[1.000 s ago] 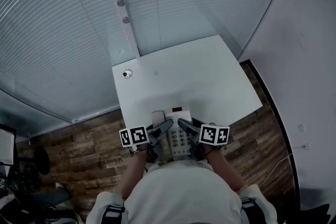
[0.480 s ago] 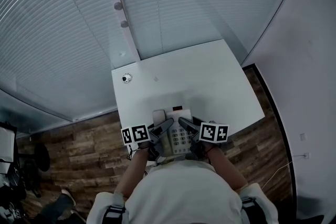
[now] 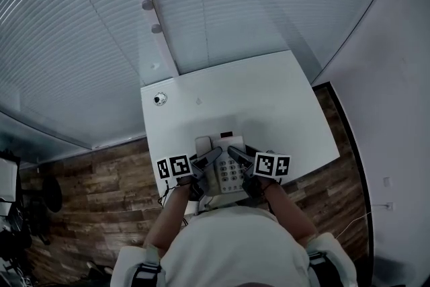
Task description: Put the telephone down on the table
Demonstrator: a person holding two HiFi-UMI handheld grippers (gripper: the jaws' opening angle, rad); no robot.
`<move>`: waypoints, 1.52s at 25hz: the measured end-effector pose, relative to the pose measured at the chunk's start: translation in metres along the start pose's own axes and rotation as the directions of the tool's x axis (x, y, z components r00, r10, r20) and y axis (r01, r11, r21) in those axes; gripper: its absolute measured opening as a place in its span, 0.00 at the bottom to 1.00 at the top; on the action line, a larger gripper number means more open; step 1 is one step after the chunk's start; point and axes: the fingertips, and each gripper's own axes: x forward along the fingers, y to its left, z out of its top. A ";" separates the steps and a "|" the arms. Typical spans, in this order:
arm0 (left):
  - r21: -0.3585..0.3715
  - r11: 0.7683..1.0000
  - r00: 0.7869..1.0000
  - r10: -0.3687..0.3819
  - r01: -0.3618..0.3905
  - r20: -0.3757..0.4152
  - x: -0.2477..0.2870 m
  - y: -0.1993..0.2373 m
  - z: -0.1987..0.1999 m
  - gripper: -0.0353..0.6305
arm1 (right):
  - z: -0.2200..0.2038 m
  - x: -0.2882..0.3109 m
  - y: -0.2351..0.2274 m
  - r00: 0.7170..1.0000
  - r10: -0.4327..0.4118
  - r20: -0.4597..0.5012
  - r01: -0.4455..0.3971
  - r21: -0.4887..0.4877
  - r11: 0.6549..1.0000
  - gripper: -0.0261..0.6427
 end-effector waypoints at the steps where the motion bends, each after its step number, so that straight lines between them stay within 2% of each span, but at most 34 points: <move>1: 0.000 1.000 1.000 0.004 -0.004 0.003 0.002 0.002 0.001 0.70 | 0.001 0.002 -0.003 1.000 0.003 -0.002 -0.003 -0.002 1.000 0.50; 13: -0.008 1.000 1.000 0.023 -0.023 0.009 0.027 0.017 0.011 0.70 | 0.014 0.019 -0.026 1.000 0.002 -0.020 -0.002 -0.012 1.000 0.50; 33: -0.021 0.998 0.998 0.055 -0.056 -0.011 0.049 0.045 0.008 0.70 | 0.009 0.037 -0.054 0.999 -0.028 -0.035 0.028 -0.009 1.000 0.50; 38: -0.003 0.998 0.998 0.059 -0.059 -0.007 0.050 0.044 0.009 0.70 | 0.009 0.037 -0.056 0.999 -0.017 -0.030 0.017 0.003 1.000 0.50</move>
